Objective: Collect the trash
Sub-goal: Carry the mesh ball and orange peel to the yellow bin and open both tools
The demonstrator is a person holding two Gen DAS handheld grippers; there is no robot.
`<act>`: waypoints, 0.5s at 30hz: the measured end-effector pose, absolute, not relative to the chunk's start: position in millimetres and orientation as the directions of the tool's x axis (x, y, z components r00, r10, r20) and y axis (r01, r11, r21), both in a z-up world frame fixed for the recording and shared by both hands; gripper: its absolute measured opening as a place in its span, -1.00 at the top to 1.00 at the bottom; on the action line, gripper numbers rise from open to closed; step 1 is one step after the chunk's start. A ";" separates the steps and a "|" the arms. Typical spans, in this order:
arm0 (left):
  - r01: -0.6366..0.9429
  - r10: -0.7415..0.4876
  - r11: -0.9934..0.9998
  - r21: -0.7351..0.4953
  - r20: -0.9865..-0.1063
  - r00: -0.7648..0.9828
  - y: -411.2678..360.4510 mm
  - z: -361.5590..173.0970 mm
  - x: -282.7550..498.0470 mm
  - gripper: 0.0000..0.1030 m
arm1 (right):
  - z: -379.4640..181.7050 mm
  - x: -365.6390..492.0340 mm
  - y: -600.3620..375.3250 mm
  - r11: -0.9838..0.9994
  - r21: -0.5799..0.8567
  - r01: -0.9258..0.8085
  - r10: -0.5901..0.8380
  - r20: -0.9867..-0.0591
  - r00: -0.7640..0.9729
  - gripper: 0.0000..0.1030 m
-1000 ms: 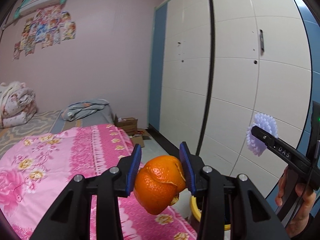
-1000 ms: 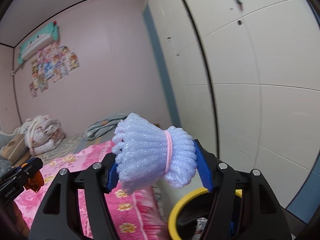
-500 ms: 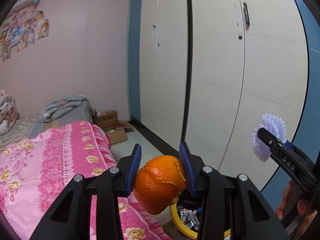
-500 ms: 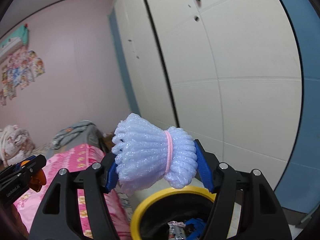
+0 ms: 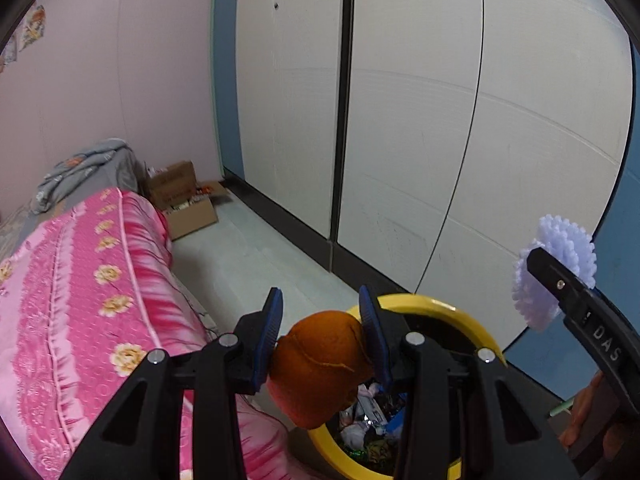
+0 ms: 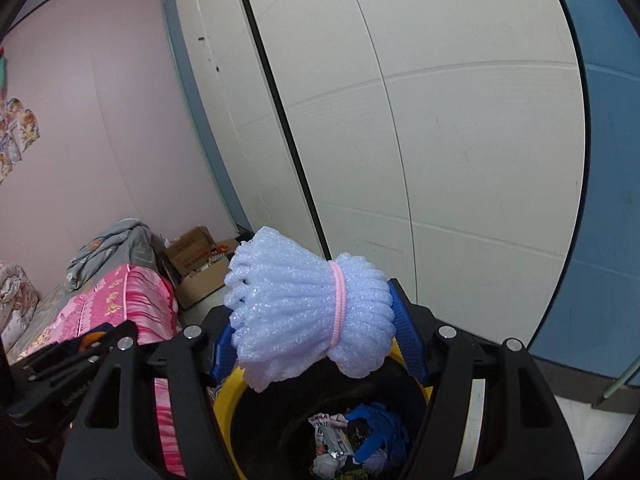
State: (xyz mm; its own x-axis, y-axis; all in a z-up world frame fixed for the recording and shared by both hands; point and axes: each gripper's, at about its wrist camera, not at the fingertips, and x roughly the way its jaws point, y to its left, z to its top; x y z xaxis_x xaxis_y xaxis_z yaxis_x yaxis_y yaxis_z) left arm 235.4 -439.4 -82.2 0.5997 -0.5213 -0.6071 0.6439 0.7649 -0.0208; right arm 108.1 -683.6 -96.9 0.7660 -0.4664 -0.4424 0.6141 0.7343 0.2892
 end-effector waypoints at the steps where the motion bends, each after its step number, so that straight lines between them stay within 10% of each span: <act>1: 0.648 -0.522 0.761 -0.024 -0.615 0.591 -442.4 -88.0 238.4 0.27 | -100.1 109.2 -685.1 0.730 0.292 0.618 -0.466 -0.448 0.763 -0.23; 8: 0.673 -0.545 0.736 -0.077 -0.657 0.521 -460.6 -118.4 250.7 0.24 | -115.8 108.5 -690.5 0.673 0.287 0.682 -0.531 -0.455 0.715 -0.33; 15: 0.661 -0.554 0.745 -0.089 -0.634 0.540 -458.3 -116.6 251.7 -0.26 | -123.5 94.4 -695.3 0.651 0.313 0.691 -0.546 -0.439 0.714 -0.55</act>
State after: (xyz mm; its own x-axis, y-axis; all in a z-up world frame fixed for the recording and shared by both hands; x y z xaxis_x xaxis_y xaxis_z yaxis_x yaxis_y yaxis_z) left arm 251.7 -458.3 -116.6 0.5396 -0.5543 -0.6337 0.6612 0.7450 -0.0886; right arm 94.4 -695.3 -123.5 0.7137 -0.5460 -0.4388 0.6910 0.6515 0.3132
